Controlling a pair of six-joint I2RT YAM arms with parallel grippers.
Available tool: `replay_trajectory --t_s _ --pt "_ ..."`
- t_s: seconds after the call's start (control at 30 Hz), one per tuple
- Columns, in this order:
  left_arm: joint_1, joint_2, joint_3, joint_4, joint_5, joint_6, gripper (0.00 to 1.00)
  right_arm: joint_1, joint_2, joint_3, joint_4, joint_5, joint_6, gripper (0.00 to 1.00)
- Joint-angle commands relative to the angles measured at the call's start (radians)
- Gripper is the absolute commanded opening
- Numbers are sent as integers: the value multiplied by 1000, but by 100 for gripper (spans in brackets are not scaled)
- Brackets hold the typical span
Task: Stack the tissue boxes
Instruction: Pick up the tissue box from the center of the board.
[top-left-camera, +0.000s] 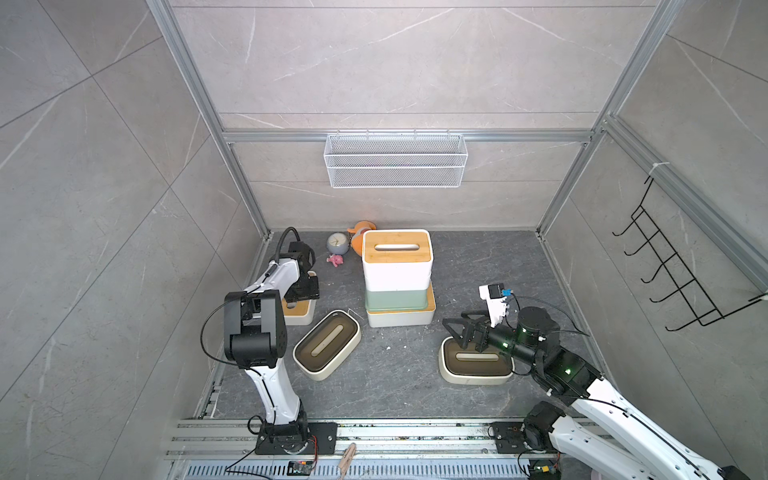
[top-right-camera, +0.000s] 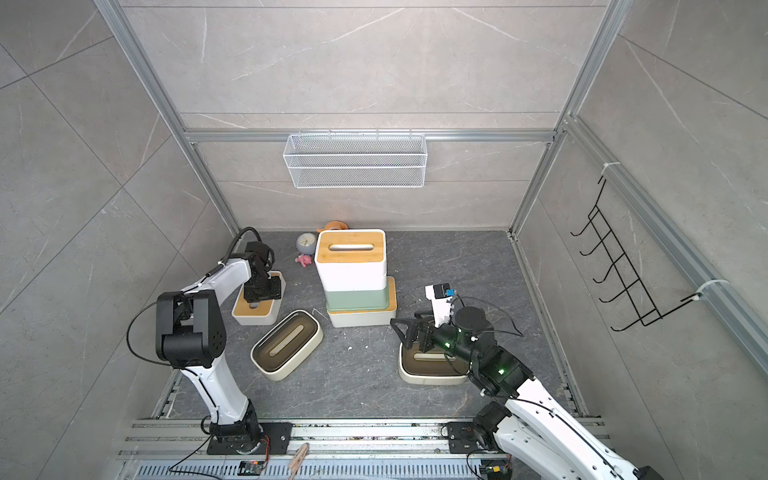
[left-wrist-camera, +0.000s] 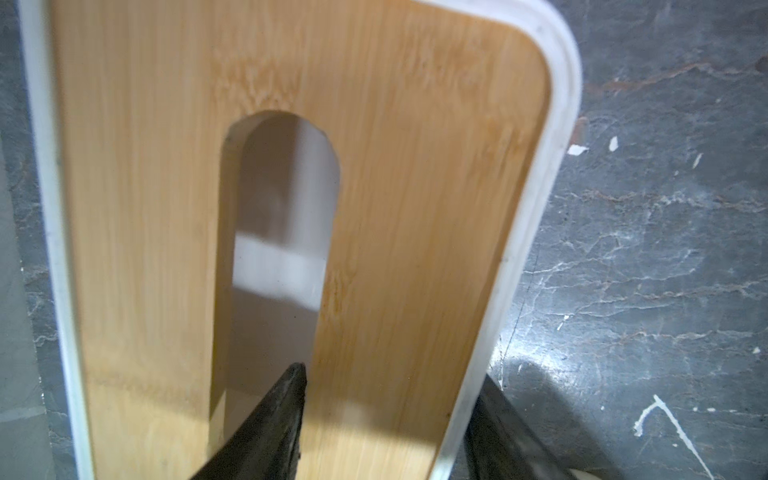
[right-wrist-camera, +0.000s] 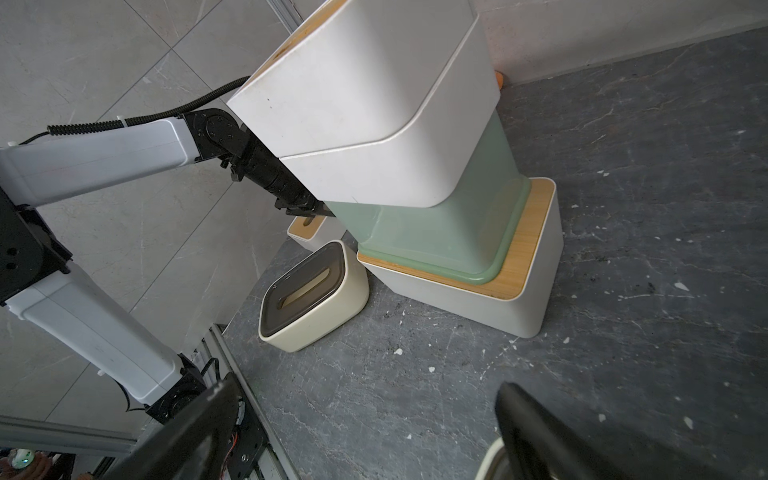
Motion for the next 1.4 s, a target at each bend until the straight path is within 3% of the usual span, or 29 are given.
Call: replay_trajectory --t_s 0.0,0.4,0.73,1.07,1.37 --pt "-15 7 -1 -14 -42 -40 53 3 10 31 23 -11 -3 100" --pt "-19 -44 24 0 -85 -83 43 4 61 72 19 -9 -13 100" --pt "-6 -134 147 -44 -9 -92 42 3 76 169 -37 18 -31 100" --pt "-4 -378 144 -20 108 -76 41 4 92 271 -102 74 -61 100" --pt "-7 -719 -58 112 318 5 40 3 130 380 -193 125 -80 100"
